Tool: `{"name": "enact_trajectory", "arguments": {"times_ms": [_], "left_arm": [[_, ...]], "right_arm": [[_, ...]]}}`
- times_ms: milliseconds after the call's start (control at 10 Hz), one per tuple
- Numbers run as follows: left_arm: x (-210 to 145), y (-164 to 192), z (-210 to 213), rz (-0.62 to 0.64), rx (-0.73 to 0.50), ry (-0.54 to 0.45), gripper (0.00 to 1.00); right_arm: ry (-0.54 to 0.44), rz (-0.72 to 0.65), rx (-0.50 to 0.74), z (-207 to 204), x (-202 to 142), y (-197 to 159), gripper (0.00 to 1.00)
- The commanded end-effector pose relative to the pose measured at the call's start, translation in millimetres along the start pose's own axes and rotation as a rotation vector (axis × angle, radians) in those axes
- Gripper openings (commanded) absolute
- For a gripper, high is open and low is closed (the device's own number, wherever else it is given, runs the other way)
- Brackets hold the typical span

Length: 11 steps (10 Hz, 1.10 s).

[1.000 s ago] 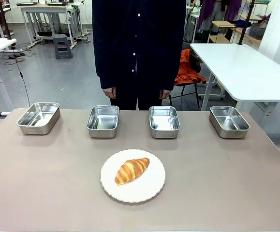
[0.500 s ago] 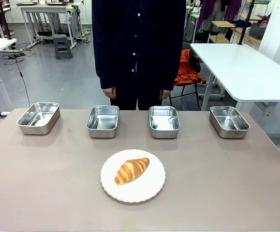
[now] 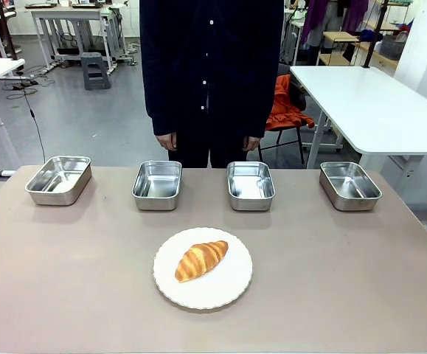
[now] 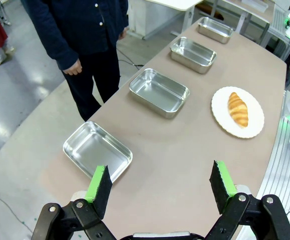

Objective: Place the bread in the container.
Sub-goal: Place the Butter Roll into the Airtight Container indicated by the human.

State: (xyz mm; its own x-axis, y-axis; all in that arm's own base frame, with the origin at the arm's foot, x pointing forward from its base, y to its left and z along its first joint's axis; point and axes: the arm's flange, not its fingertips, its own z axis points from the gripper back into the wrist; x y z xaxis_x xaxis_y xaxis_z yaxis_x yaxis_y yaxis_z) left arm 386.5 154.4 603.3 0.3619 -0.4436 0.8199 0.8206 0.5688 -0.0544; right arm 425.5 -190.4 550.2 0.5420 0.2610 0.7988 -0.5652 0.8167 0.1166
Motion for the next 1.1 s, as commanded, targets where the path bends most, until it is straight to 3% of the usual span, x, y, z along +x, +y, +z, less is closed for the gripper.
{"name": "enact_trajectory", "arguments": {"times_ms": [0, 1000], "left_arm": [[0.0, 0.1, 2.4, -0.005, 0.005, 0.002, 1.00], [0.0, 0.1, 2.4, -0.005, 0.005, 0.002, 1.00]], "right_arm": [[-0.027, 0.019, 0.006, -1.9, 0.8, -2.4, 1.00], [-0.027, 0.019, 0.006, -1.9, 0.8, -2.4, 1.00]]}}
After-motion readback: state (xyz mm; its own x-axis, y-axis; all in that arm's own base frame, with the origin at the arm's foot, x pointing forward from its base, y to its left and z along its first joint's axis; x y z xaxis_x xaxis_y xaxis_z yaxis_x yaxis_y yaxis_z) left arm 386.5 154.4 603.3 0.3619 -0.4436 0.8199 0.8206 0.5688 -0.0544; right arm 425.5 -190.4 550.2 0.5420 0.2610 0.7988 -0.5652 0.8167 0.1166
